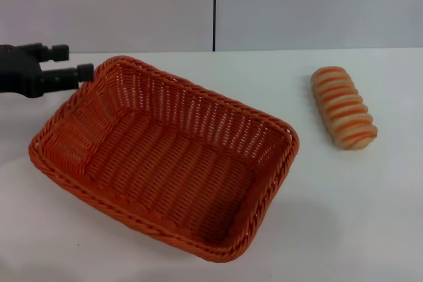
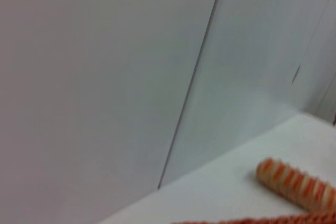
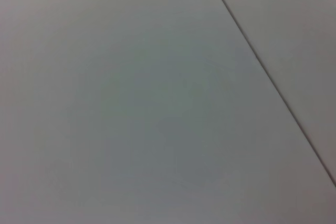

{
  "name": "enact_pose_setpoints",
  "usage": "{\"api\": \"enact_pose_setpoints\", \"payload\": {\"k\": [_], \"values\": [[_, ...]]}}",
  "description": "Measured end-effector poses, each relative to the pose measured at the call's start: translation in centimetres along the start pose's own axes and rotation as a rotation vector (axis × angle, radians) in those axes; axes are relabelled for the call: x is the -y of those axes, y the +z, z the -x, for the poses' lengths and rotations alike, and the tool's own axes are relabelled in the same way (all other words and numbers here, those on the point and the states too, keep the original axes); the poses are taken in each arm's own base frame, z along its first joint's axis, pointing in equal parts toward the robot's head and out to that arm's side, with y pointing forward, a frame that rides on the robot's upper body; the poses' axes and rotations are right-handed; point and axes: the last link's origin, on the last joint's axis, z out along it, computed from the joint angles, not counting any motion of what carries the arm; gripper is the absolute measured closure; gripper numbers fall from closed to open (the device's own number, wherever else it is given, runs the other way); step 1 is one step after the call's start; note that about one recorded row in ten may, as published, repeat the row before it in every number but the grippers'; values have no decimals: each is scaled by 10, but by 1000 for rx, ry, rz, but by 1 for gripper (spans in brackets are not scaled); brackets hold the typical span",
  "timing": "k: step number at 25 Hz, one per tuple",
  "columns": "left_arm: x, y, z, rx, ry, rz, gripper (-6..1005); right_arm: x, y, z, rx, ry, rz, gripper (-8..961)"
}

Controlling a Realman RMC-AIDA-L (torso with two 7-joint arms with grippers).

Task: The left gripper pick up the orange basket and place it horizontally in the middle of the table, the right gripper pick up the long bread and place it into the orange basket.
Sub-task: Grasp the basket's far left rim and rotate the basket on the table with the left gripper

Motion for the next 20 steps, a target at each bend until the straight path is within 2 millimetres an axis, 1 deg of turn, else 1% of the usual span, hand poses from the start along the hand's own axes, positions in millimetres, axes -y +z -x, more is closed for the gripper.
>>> {"api": "enact_pose_setpoints", "payload": {"k": [4, 5, 8, 13, 20], "values": [[0, 4, 1, 28, 4, -2, 281, 1, 0, -1, -8, 2, -4, 239], [1, 10, 0, 65, 4, -20, 284, 1, -1, -2, -10, 1, -3, 239], [7, 17, 2, 118, -7, -74, 292, -1, -2, -4, -28, -7, 13, 239], [13, 20, 5, 154, -18, -121, 305, -1, -3, -5, -33, -5, 16, 239], [12, 24, 8, 174, -16, -122, 323, -2, -3, -5, -33, -5, 18, 239]]}}
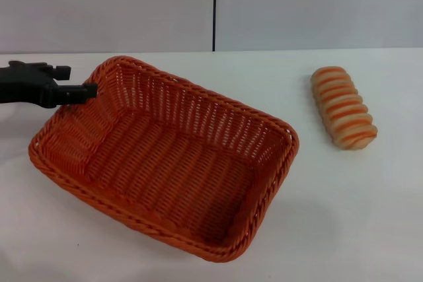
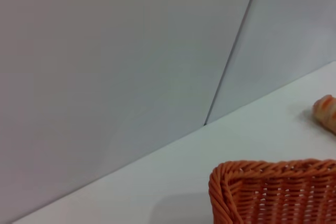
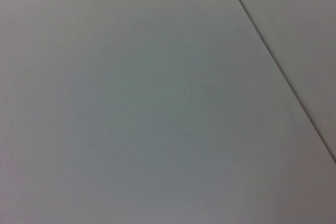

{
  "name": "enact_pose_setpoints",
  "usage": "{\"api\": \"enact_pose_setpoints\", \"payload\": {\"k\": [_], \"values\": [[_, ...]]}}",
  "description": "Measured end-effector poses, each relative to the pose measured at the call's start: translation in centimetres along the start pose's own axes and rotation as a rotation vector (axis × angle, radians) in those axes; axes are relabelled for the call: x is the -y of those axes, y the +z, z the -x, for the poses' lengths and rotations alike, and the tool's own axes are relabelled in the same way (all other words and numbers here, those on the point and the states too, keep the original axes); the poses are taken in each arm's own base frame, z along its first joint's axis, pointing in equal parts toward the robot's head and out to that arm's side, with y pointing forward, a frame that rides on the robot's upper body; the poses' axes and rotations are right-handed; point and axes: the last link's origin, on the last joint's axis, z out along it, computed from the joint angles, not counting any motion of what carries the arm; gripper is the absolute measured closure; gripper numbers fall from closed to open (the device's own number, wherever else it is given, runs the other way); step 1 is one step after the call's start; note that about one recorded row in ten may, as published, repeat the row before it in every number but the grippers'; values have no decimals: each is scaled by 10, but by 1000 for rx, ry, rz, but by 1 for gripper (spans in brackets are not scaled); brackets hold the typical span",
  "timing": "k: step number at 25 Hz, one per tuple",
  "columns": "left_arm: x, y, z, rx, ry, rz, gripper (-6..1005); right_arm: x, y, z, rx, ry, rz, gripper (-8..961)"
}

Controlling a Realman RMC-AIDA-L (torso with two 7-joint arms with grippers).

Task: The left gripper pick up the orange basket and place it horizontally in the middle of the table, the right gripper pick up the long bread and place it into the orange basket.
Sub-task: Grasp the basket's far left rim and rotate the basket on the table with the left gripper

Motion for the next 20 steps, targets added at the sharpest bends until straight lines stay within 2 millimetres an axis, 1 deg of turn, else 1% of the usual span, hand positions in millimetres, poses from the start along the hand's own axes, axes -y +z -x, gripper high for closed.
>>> {"api": "enact_pose_setpoints", "payload": {"k": [8, 13, 20], "values": [[-2, 10, 5, 78, -9, -4, 344, -2, 1, 0, 1, 2, 4, 239], [-1, 13, 4, 88, -22, -24, 357, -2, 3, -1, -4, 2, 0, 239], [0, 13, 4, 88, -22, -26, 616, 0, 4, 0, -4, 4, -14, 239]]}}
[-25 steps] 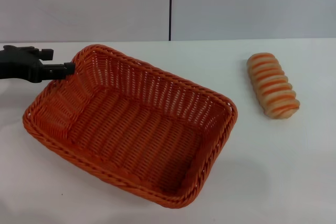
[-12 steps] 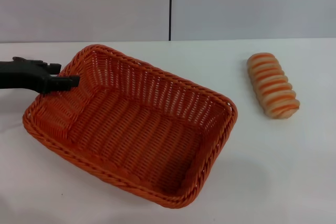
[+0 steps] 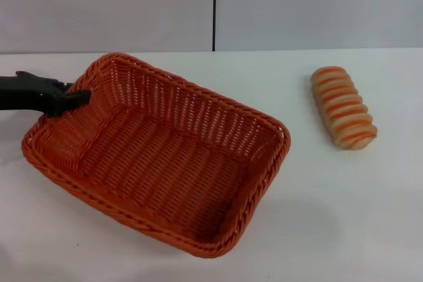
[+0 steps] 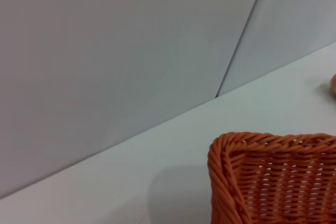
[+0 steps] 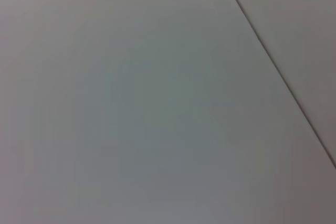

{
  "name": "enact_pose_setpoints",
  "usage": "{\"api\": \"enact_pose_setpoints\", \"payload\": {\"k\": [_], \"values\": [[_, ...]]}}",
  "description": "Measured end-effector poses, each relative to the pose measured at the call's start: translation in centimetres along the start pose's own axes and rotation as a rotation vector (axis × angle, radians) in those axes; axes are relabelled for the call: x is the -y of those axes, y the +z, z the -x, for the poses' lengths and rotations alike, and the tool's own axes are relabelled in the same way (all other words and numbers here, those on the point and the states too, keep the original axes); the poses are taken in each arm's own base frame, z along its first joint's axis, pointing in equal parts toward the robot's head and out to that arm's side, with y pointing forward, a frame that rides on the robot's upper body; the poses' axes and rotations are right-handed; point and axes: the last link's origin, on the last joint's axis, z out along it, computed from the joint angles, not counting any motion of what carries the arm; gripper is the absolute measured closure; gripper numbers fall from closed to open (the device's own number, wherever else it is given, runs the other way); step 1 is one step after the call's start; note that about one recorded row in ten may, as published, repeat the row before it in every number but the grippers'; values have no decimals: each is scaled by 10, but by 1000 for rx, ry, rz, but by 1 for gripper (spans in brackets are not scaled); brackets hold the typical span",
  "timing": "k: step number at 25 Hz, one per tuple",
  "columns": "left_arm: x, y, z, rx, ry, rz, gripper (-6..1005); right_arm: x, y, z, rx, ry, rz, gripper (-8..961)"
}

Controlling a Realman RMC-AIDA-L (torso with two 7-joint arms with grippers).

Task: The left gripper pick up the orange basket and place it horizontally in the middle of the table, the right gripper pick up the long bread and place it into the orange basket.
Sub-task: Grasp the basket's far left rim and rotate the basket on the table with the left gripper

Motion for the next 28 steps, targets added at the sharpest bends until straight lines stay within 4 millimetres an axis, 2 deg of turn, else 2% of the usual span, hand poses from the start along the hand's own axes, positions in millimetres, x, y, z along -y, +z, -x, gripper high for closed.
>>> {"api": "enact_pose_setpoints", "payload": {"k": [5, 9, 20, 23, 27, 28], "values": [[1, 0, 0, -9, -11, 0, 783, -1, 2, 0, 0, 1, 1, 239], [0, 0, -2, -32, -41, 7, 804, -2, 3, 1, 3, 1, 3, 239], [5, -26, 0, -171, -289, 61, 819, 0, 6, 2, -3, -8, -8, 239], [8, -33, 8, -197, -408, 78, 820, 0, 7, 2, -2, -9, -7, 240], [9, -36, 14, -211, -457, 88, 819, 1, 8, 4, 5, -15, -8, 242], [9, -39, 21, -227, -505, 102, 818, 1, 8, 5, 5, -16, -8, 242]]}}
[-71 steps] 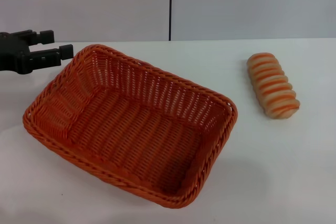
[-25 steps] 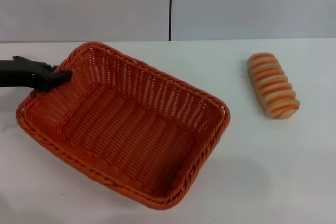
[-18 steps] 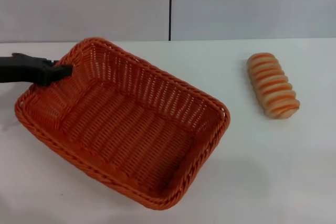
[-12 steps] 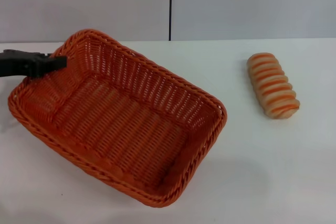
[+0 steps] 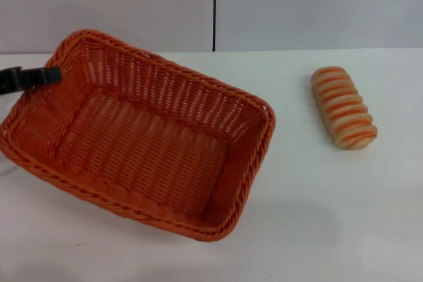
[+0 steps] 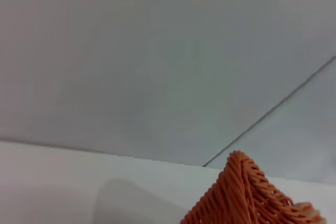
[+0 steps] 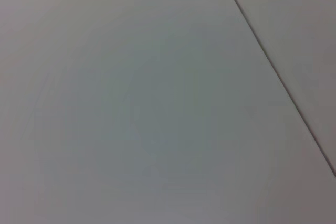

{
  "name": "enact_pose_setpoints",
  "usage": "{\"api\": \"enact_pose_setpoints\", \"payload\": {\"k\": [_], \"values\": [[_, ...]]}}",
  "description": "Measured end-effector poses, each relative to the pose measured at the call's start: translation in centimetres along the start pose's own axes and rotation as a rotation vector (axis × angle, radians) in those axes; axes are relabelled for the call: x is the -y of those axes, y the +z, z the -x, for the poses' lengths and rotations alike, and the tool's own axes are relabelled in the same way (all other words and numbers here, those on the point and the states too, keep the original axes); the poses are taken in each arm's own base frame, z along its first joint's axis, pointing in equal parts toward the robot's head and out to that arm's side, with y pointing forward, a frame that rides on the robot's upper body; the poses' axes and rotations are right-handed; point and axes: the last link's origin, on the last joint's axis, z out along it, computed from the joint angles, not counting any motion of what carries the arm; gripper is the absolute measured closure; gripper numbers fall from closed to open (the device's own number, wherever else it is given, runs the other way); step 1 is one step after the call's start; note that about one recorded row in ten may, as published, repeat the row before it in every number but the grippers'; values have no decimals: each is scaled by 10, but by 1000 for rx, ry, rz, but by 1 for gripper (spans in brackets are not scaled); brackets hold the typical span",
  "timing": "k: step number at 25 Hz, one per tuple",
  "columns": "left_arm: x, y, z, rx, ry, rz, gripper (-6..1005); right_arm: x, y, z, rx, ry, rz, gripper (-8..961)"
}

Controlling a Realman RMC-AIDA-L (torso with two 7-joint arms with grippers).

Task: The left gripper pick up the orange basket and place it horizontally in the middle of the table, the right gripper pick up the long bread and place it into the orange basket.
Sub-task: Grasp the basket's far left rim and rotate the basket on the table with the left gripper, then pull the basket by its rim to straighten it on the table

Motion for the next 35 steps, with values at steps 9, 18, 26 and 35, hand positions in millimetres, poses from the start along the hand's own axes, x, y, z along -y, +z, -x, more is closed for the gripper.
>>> {"api": "enact_pose_setpoints", "payload": {"k": [9, 18, 26, 35], "values": [[18, -22, 28, -142, -190, 23, 816, -2, 4, 3, 9, -5, 8, 246], [34, -24, 74, -252, -327, 58, 814, -9, 10, 4, 12, -9, 31, 249], [35, -3, 97, -299, -365, 86, 812, -13, 14, 5, 13, -12, 45, 252], [29, 14, 105, -325, -337, 117, 810, -14, 15, 6, 14, -14, 52, 256]]}}
